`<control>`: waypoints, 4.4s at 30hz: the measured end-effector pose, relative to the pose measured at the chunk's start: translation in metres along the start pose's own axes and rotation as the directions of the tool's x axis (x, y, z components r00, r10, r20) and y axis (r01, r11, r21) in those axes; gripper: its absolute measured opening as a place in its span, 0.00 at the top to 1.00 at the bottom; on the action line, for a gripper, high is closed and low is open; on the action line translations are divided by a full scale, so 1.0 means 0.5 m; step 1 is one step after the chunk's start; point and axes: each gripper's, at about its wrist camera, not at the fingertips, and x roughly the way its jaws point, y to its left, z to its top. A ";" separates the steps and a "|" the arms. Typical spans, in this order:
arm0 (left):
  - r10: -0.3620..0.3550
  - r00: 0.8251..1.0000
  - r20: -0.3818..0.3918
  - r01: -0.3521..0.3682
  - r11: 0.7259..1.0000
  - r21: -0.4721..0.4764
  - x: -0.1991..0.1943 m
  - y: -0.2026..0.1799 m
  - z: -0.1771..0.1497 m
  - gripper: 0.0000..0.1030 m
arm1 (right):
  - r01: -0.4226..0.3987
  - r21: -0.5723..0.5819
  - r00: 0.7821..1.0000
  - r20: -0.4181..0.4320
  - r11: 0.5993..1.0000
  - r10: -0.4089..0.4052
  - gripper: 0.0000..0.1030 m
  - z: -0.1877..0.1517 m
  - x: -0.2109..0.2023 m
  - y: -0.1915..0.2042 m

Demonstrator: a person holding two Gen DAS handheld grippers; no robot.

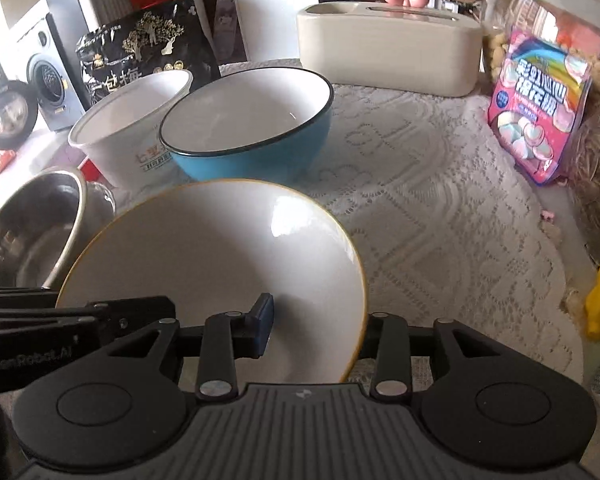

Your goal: Organize plates and bowls

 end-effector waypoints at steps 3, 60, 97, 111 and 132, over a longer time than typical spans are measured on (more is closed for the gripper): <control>-0.002 1.000 -0.003 0.002 1.000 0.005 -0.004 0.000 -0.002 0.75 | -0.022 0.025 1.000 -0.005 0.999 0.022 0.64 0.000 0.000 -0.012; -0.102 0.990 -0.092 0.090 0.988 -0.128 0.115 0.124 0.275 0.72 | -0.053 0.336 0.990 -0.104 0.940 0.093 0.62 0.285 0.179 -0.096; 0.109 0.982 -0.154 -0.074 0.974 0.214 0.303 -0.065 0.330 0.54 | -0.155 0.375 0.971 -0.114 0.914 0.211 0.73 0.233 0.206 -0.185; 0.083 0.981 -0.176 -0.054 0.985 0.164 0.314 -0.054 0.343 0.55 | -0.136 0.342 0.981 -0.088 0.930 0.176 0.74 0.244 0.211 -0.181; 0.058 0.996 -0.064 -0.044 0.978 0.206 0.165 -0.098 0.323 0.58 | -0.148 0.297 0.987 -0.008 0.943 0.158 0.71 0.231 0.075 -0.139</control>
